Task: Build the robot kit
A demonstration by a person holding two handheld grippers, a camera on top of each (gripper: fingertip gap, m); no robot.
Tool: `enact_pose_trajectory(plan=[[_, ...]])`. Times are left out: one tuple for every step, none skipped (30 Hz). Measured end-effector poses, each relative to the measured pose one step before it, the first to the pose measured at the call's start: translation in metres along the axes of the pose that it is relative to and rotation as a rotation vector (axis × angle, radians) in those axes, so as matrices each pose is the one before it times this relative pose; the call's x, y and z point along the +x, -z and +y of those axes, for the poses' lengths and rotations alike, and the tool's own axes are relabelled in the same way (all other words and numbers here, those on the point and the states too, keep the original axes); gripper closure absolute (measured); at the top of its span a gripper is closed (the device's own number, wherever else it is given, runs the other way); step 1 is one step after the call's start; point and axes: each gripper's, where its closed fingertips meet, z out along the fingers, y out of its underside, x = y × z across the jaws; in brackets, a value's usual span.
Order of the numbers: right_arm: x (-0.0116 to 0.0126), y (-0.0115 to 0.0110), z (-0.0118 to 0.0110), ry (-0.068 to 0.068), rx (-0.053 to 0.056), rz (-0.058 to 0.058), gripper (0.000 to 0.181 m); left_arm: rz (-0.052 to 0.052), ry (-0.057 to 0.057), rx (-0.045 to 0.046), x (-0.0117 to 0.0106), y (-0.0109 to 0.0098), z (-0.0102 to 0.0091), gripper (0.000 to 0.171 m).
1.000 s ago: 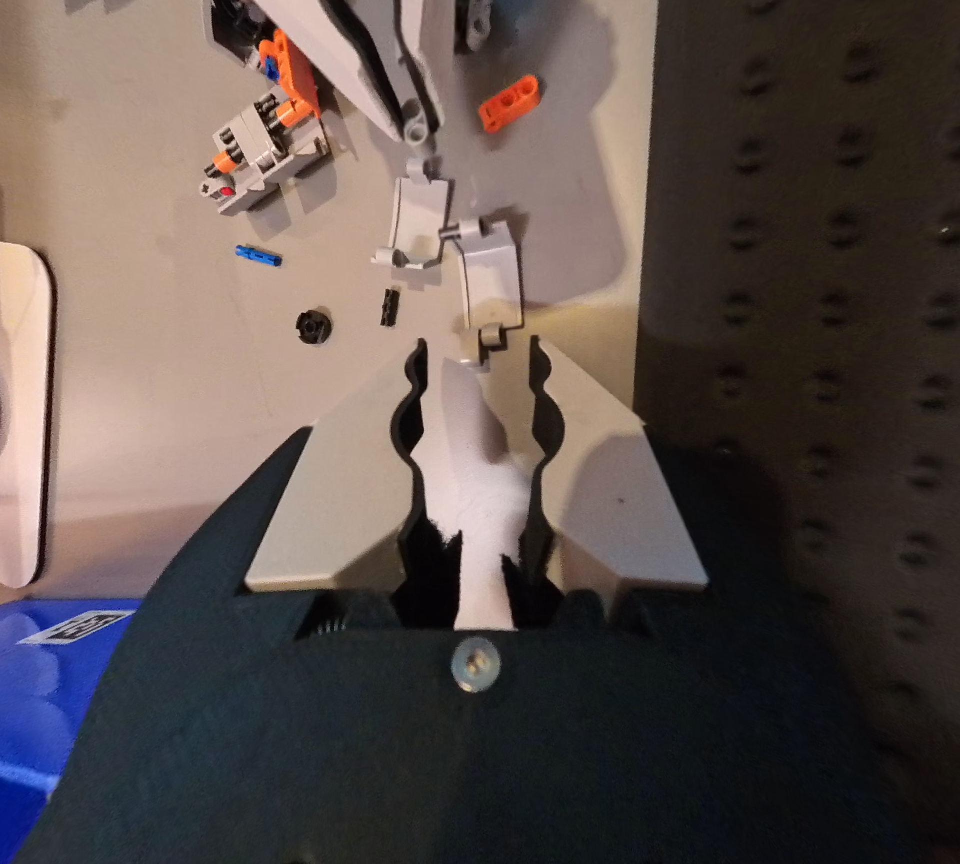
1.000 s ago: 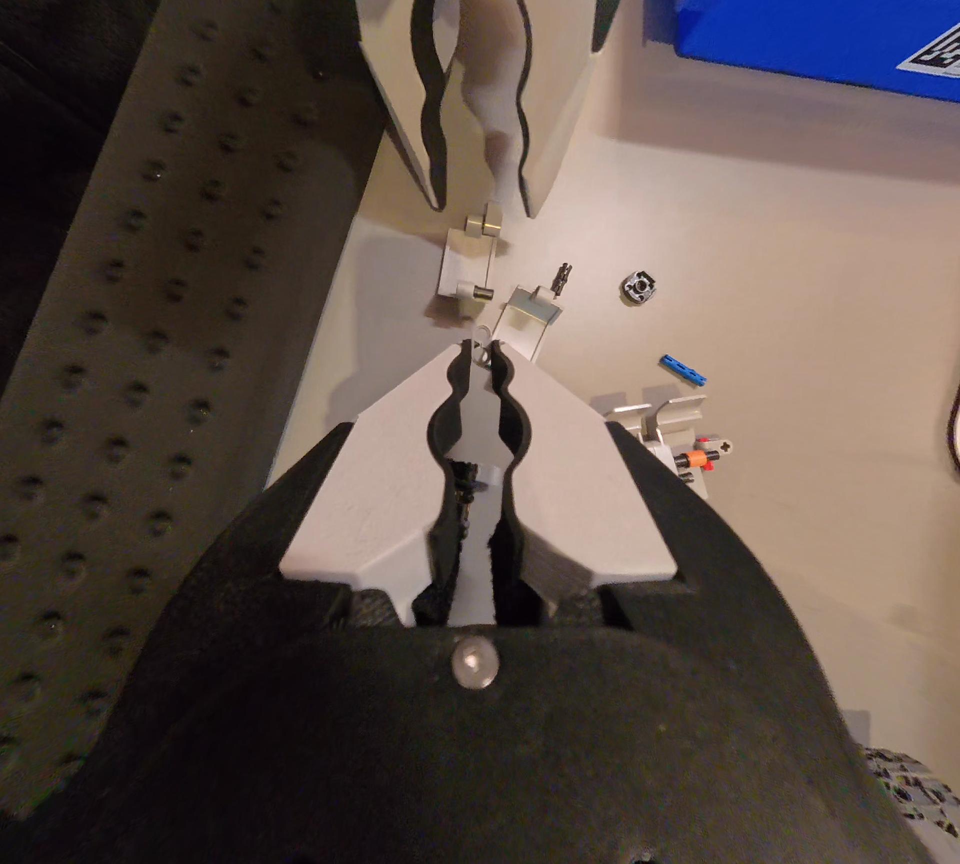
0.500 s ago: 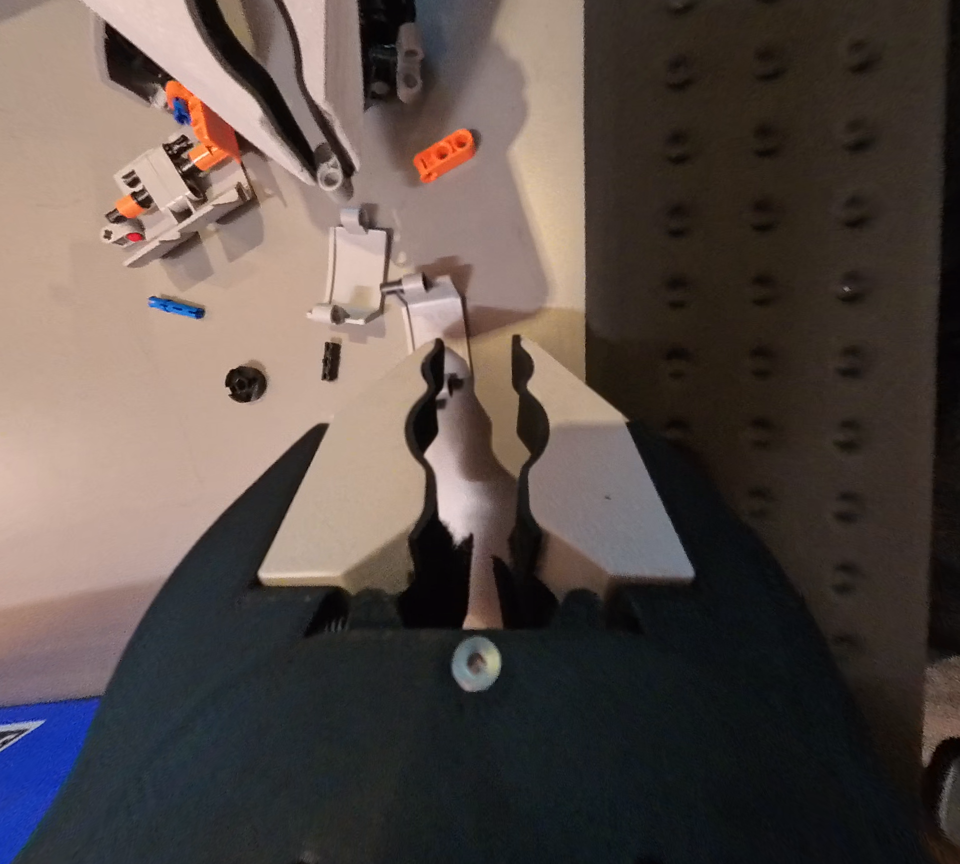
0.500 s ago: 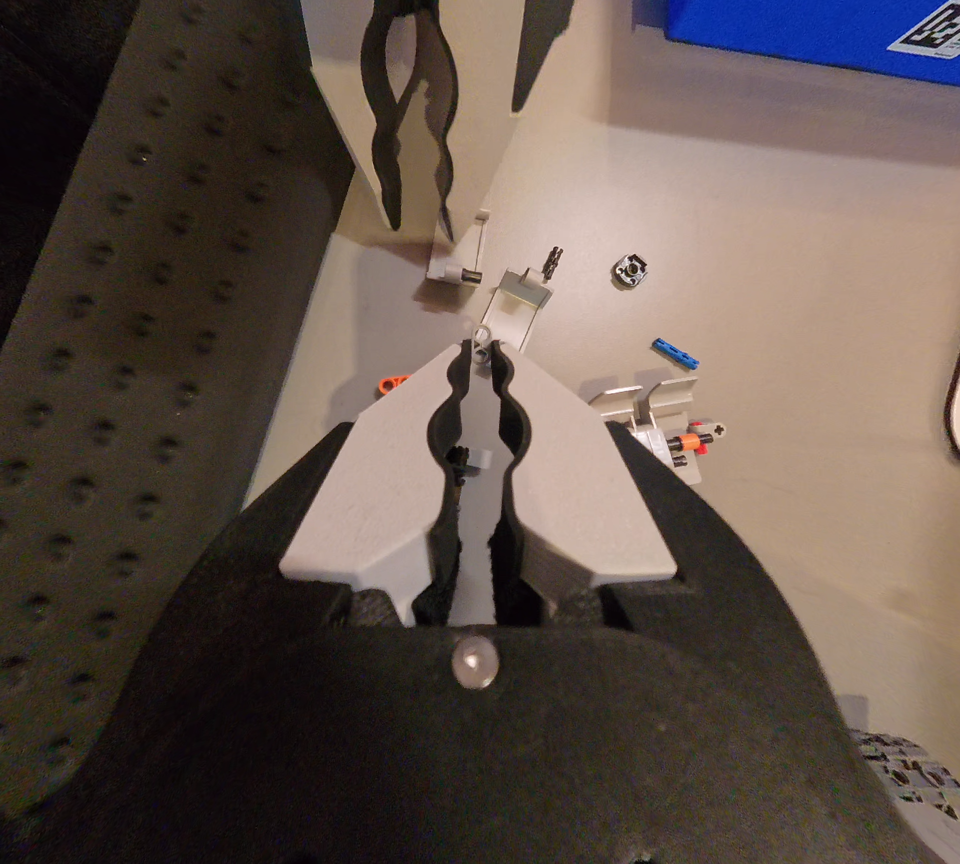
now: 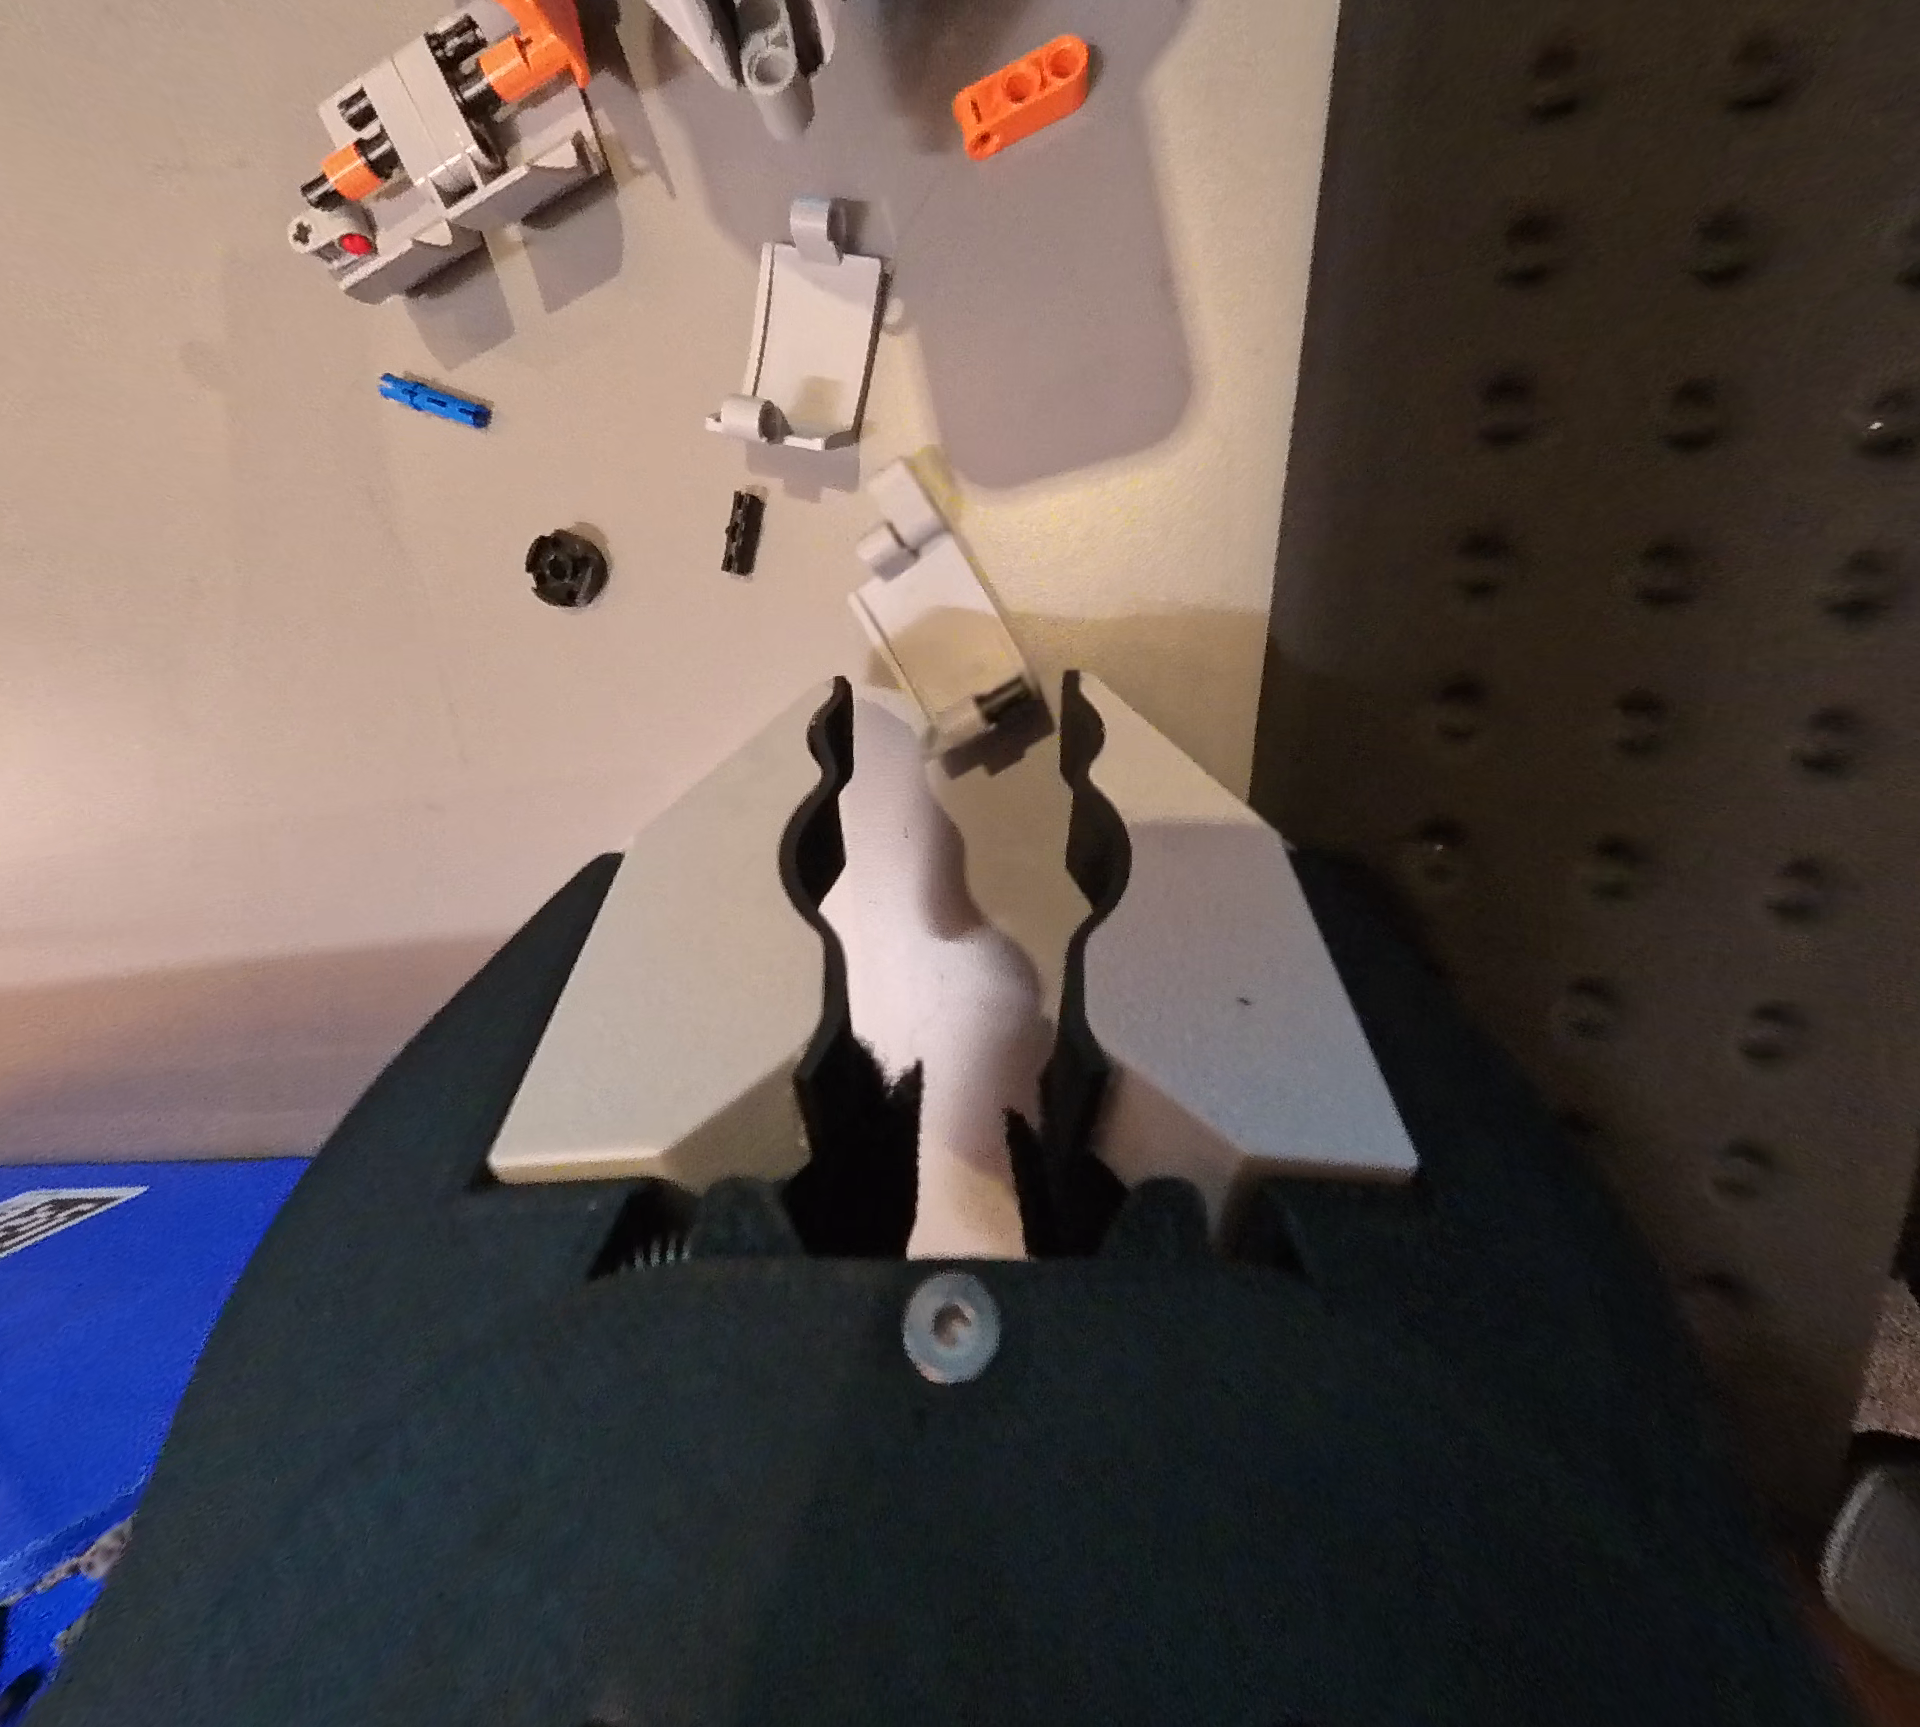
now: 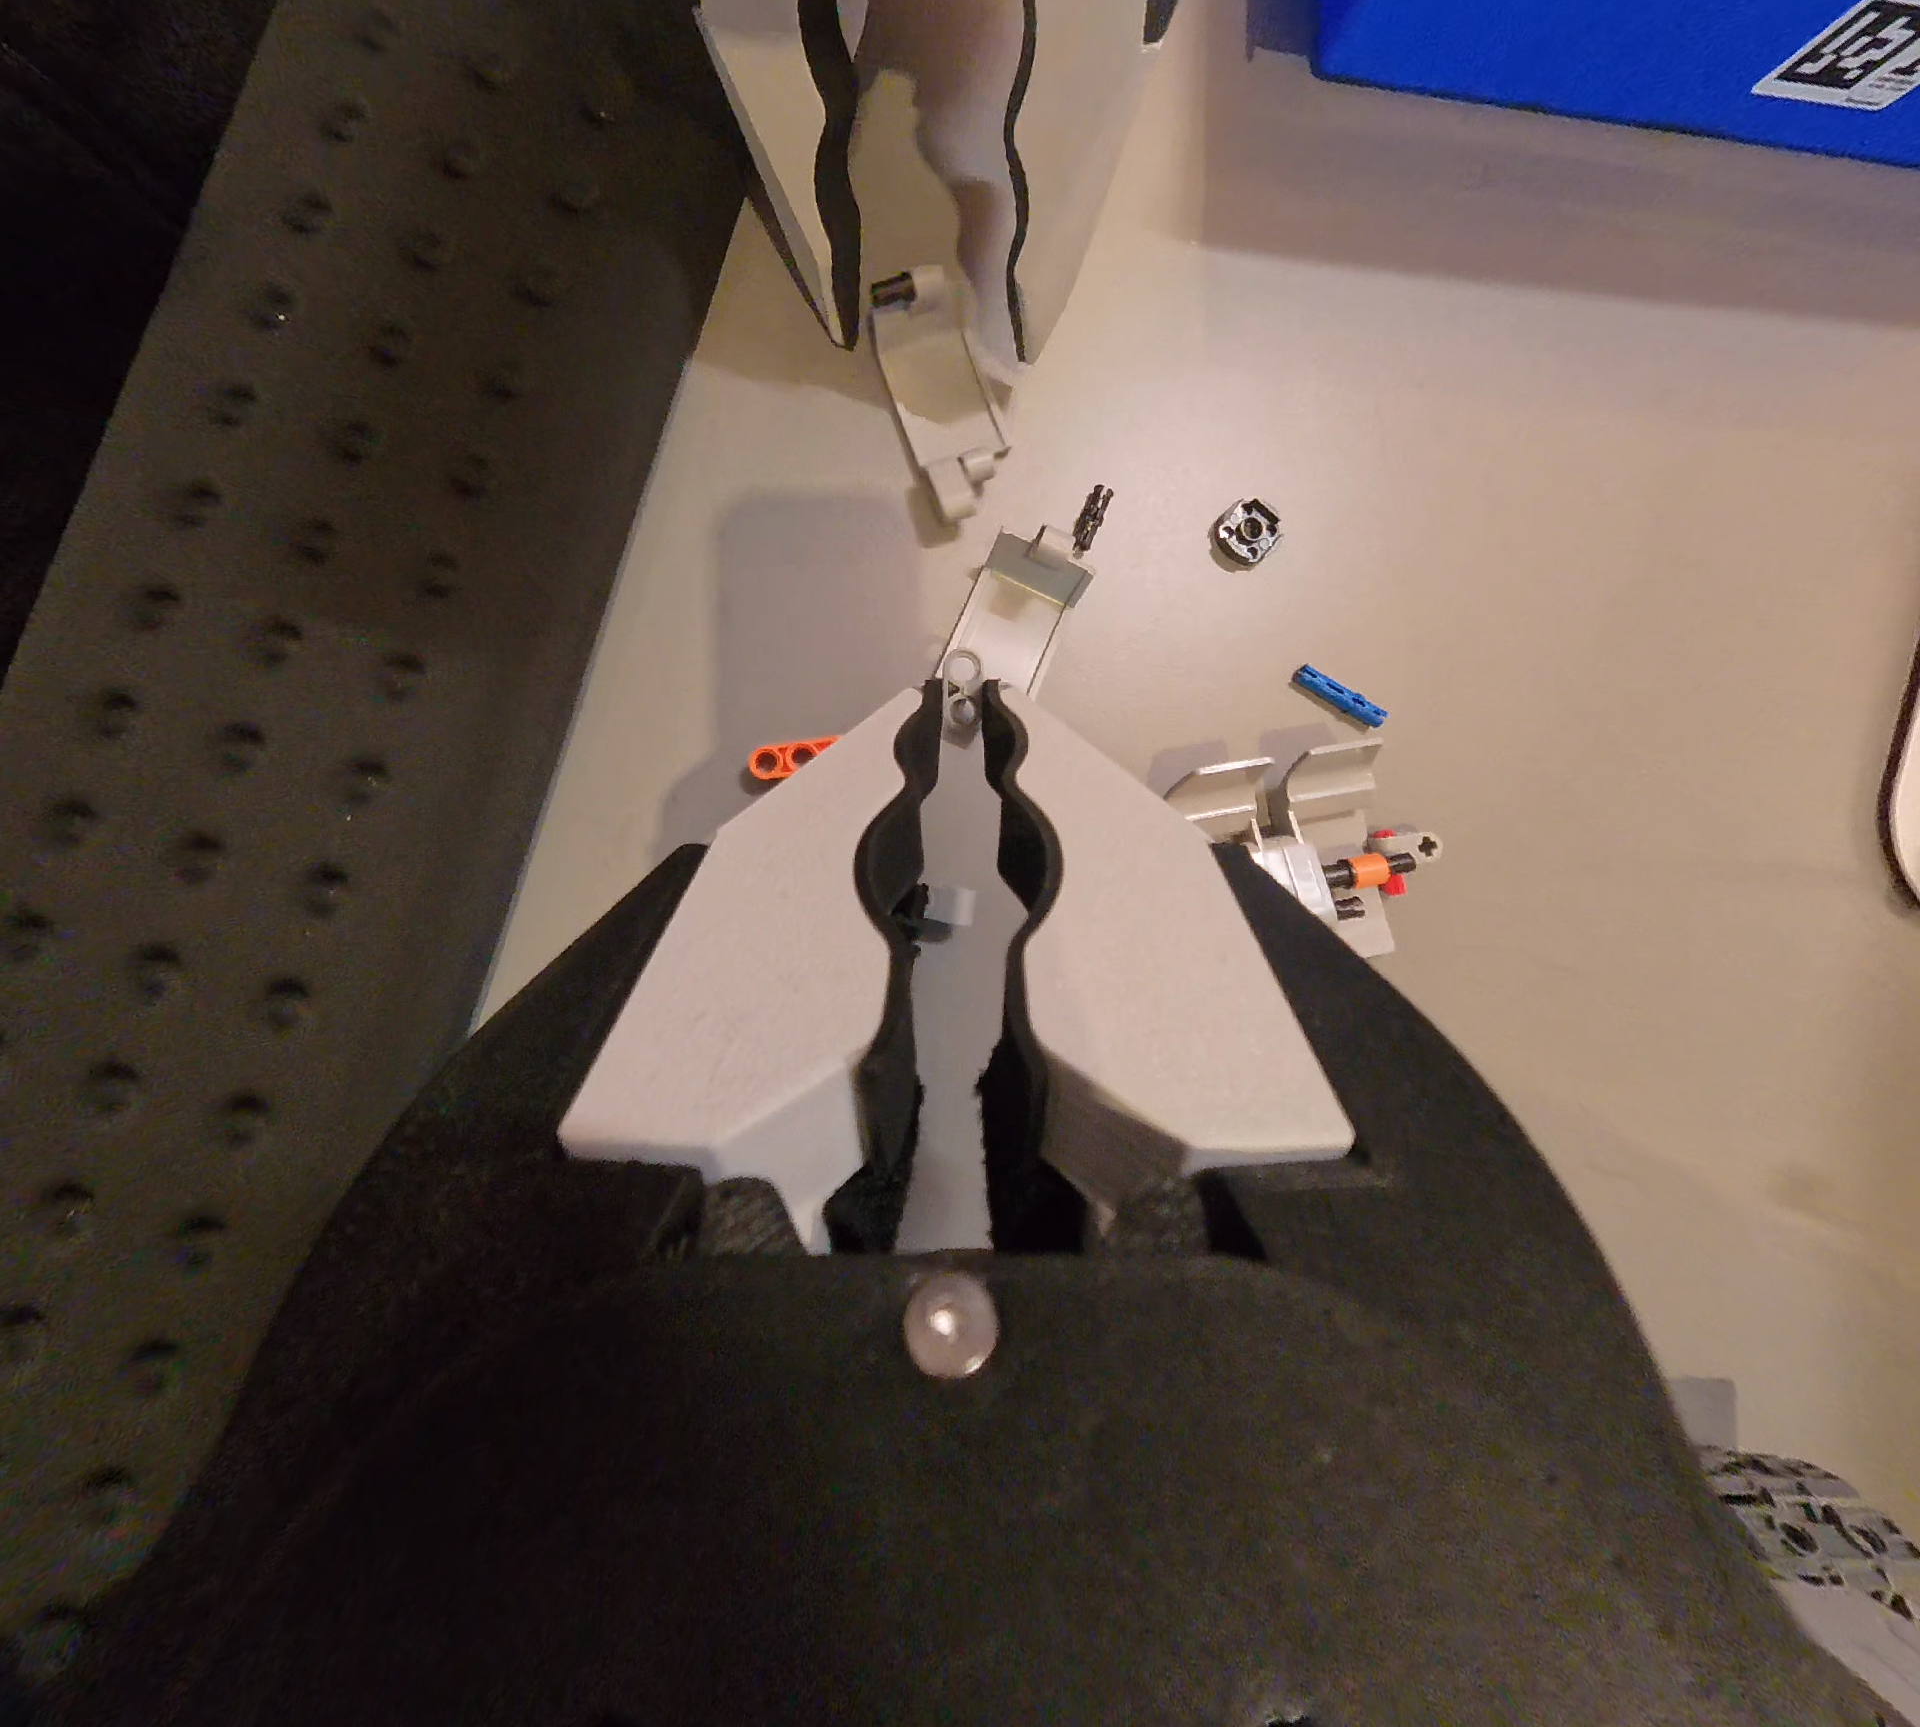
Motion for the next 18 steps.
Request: enact_pose_trajectory(plan=[[0.00009,0.00006,-0.00015,0.0001,0.0014,0.0003,0.176,-0.001,0.0058,0.00698,0.00027,-0.00024,-0.0005,0.134],[0.0,0.00011,-0.00011,0.0005,0.0013,0.0004,0.176,0.0067,0.0038,0.00637,0.00145,-0.00025,-0.00041,0.137],[0.00002,0.00017,-0.0002,0.0011,0.0011,0.0007,0.176,0.0025,0.0001,0.00336,0.00098,-0.00005,-0.00018,0.139],[0.00009,0.00024,-0.00029,0.0005,0.0016,0.0009,0.176,-0.0037,0.0019,0.00184,0.0,-0.00008,-0.00012,0.139],[0.00017,0.00032,-0.00017,0.0003,0.0016,0.0012,0.176,0.0008,0.0034,0.00201,0.00042,-0.00016,-0.00013,0.14],[0.00018,0.00033,-0.00016,0.0005,0.0015,0.0012,0.176,0.002,0.0005,0.00349,0.00074,-0.00023,-0.00043,0.142],[0.0,0.00035,-0.00011,-0.0001,0.0011,0.0002,0.176,0.0006,0.0005,0.00416,0.00047,-0.0004,-0.0005,0.144],[0.00015,0.00025,-0.00004,0.0001,0.0006,0.001,0.176,0.0058,0.0065,0.00382,0.00095,-0.00052,-0.00067,0.146],[0.00043,0.00029,0.00025,-0.0001,-0.0003,0.0019,0.176,0.0085,0.008,0.00265,0.00131,-0.00043,-0.00045,0.149],[0.00027,0.00032,0.00026,-0.0008,0.0004,0.0009,0.176,0.0053,0.0026,0.00236,0.00133,-0.00027,-0.00046,0.15],[0.00036,0.00042,0.00002,-0.0012,0.0019,0.0004,0.176,-0.0002,-0.0003,0.00175,0.00069,-0.00007,-0.00019,0.151],[0.00044,0.00053,-0.00003,-0.0009,0.0019,0.0016,0.176,0.0009,0.0013,-0.00023,0.00075,0.00029,0.00013,0.151],[0.00038,0.00039,-0.00005,-0.0001,0.0013,0.0017,0.176,0.0026,0.0012,0.00095,0.00089,0.00038,0.00008,0.149],[0.0003,0.00045,-0.00013,0.0,0.0015,0.001,0.176,0.0002,0.0012,0.00296,0.00046,0.00027,0.0001,0.148],[0.00017,0.00032,-0.00019,-0.0002,0.002,0.0009,0.176,-0.0003,0.0034,0.0029,0.00017,0.00011,0.00015,0.148],[0.00018,0.00014,-0.00004,-0.0002,0.0014,0.0008,0.176,0.0022,0.0043,0.00505,0.00041,0.00001,-0.00002,0.148],[0.00009,0.0001,-0.00007,0.0001,0.0005,0.0009,0.176,0.0031,0.0042,0.00622,0.00053,-0.00007,-0.00018,0.148],[0.00017,0.00011,-0.00006,0.0001,0.0007,0.0008,0.176,0.0013,0.0046,0.00471,0.00024,-0.00003,-0.00008,0.148]])
